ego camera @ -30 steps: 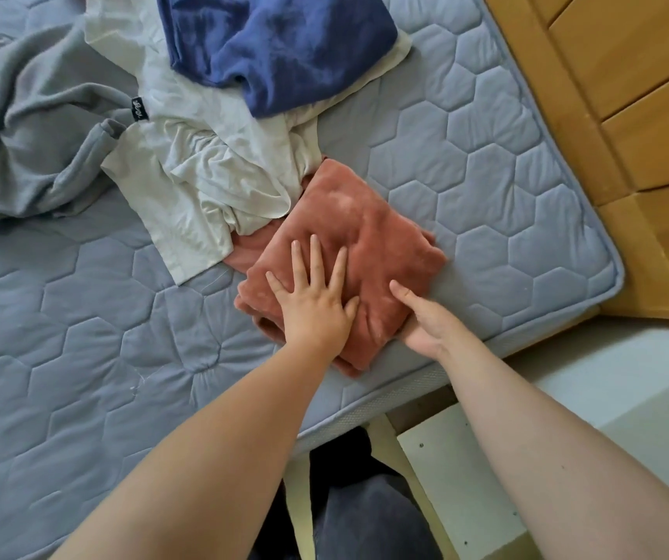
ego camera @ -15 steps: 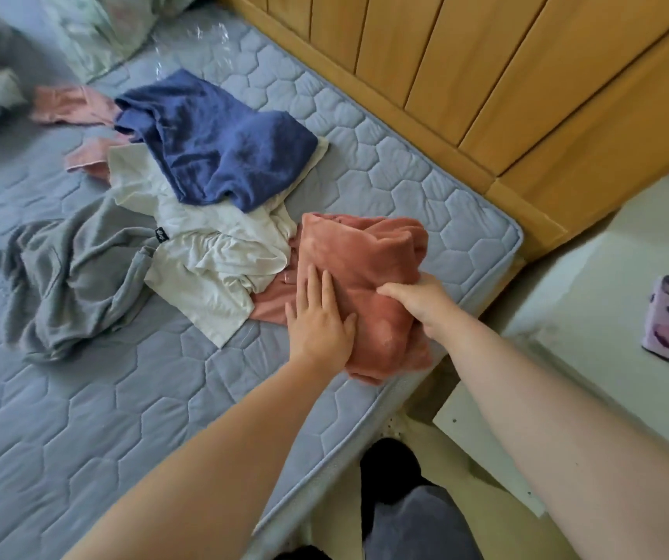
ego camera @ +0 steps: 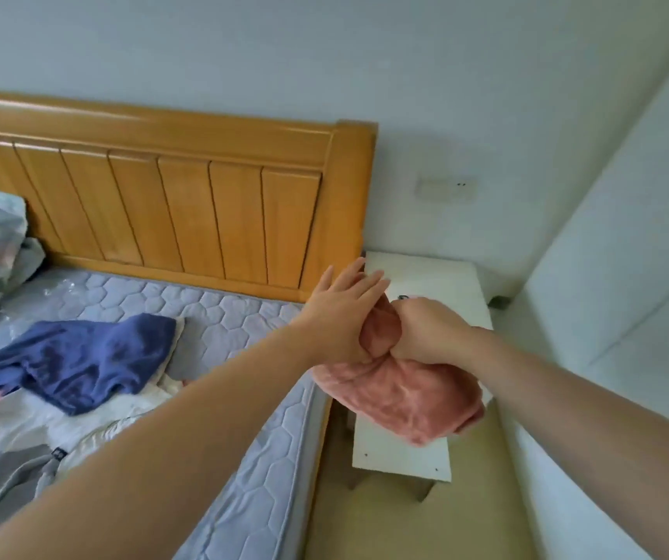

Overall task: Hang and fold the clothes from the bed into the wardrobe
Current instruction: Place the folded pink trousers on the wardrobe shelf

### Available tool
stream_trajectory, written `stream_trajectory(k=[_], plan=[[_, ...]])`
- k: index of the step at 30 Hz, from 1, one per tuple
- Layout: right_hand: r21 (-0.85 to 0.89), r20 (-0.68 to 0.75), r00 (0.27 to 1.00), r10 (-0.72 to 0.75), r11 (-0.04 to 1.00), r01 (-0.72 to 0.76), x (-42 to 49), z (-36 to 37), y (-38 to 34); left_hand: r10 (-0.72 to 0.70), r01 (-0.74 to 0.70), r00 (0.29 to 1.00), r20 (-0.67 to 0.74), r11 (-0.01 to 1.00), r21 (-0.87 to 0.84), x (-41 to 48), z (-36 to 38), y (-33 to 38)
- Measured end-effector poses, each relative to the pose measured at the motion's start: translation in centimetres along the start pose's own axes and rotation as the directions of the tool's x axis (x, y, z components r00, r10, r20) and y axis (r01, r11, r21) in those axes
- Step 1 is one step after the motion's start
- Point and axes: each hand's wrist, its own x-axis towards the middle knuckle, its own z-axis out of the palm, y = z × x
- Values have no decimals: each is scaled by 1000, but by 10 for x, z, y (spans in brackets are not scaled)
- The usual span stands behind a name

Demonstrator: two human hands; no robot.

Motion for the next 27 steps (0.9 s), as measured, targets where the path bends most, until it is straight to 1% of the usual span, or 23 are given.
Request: stream_trajectory(k=[2, 3, 5, 7, 9, 12, 14, 17, 20, 23, 25, 27], plan=[[-56, -25, 999, 34, 998, -35, -43, -37, 20, 134, -144, 987, 84, 982, 120, 28, -37, 35], [-73, -36, 997, 66, 995, -68, -66, -55, 30, 194, -208, 975, 108, 969, 135, 42, -54, 54], [-101, -75, 989, 129, 986, -136, -113, -88, 50, 304, -317, 944, 128, 943, 98, 68, -85, 98], [-150, -145, 972, 187, 966, -208, -163, -117, 69, 409, -419, 904, 122, 906, 67, 92, -112, 147], [-199, -223, 944, 243, 937, -288, -213, -141, 87, 498, -506, 861, 106, 860, 70, 110, -137, 199], [-196, -344, 875, 339, 886, -420, -285, -169, 114, 575, -577, 816, 58, 815, 56, 128, -172, 276], [-151, -399, 817, 415, 849, -506, -329, -183, 129, 629, -628, 778, 16, 774, 82, 136, -191, 324], [-74, -451, 735, 507, 799, -597, -387, -199, 147, 693, -687, 721, -21, 718, 109, 140, -213, 388], [-8, -490, 661, 568, 756, -655, -434, -211, 161, 732, -728, 680, -52, 681, 77, 142, -227, 439], [88, -483, 599, 639, 715, -693, -470, -226, 168, 739, -742, 670, -74, 669, -42, 144, -240, 476], [195, -466, 572, 675, 709, -678, -492, -236, 168, 739, -738, 670, -66, 654, -169, 147, -250, 494], [298, -466, 530, 709, 689, -660, -513, -244, 163, 745, -731, 661, -85, 615, -294, 148, -260, 505]])
